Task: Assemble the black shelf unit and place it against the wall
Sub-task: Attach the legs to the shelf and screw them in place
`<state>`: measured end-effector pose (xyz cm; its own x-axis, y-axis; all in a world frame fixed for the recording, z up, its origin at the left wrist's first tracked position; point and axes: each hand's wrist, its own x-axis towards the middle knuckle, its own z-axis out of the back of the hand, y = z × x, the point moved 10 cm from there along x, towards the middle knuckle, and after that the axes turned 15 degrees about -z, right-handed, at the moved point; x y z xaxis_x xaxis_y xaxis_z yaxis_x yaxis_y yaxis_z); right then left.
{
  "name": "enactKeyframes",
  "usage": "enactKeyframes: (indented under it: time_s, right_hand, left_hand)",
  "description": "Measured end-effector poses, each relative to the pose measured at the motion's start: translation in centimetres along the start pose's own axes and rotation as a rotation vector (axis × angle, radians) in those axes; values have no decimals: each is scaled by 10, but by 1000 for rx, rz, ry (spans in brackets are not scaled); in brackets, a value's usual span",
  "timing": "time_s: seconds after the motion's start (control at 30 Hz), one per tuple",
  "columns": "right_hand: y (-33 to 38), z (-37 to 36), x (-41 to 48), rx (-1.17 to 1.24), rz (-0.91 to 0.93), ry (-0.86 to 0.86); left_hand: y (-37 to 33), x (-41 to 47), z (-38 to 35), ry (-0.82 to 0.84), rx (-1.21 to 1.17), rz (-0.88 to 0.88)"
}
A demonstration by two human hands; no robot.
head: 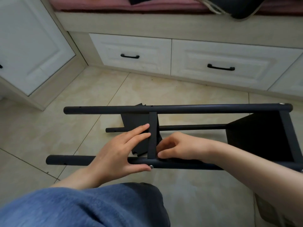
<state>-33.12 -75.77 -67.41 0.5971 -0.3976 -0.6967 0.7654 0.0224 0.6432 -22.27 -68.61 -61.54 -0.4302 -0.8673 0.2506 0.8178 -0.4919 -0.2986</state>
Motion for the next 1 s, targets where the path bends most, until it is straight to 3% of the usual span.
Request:
enactKeyframes:
  time_s: [0.17, 0.3, 0.43, 0.53, 0.6, 0.77, 1.0]
  right_hand:
    - [12, 5, -15, -210, 73, -102]
    - [18, 11, -25, -341, 106, -264]
    - [20, 9, -28, -356, 107, -312]
    - [21, 12, -29, -362, 92, -340]
    - [25, 15, -30, -370, 93, -370]
    - [32, 23, -33, -430, 91, -400]
    - [51, 39, -31, -504, 77, -399]
  left_hand:
    - [3, -21, 20, -131, -29, 148]
    - [4, -51, 41, -397, -48, 295]
    - [30, -107, 49, -793, -338, 840]
    - [42, -136, -3, -809, -846, 1271]
    - [35, -137, -29, -765, -1098, 1392]
    - [29, -116, -49, -843, -1501, 1364]
    - [49, -98, -38, -1129, -1627, 1145]
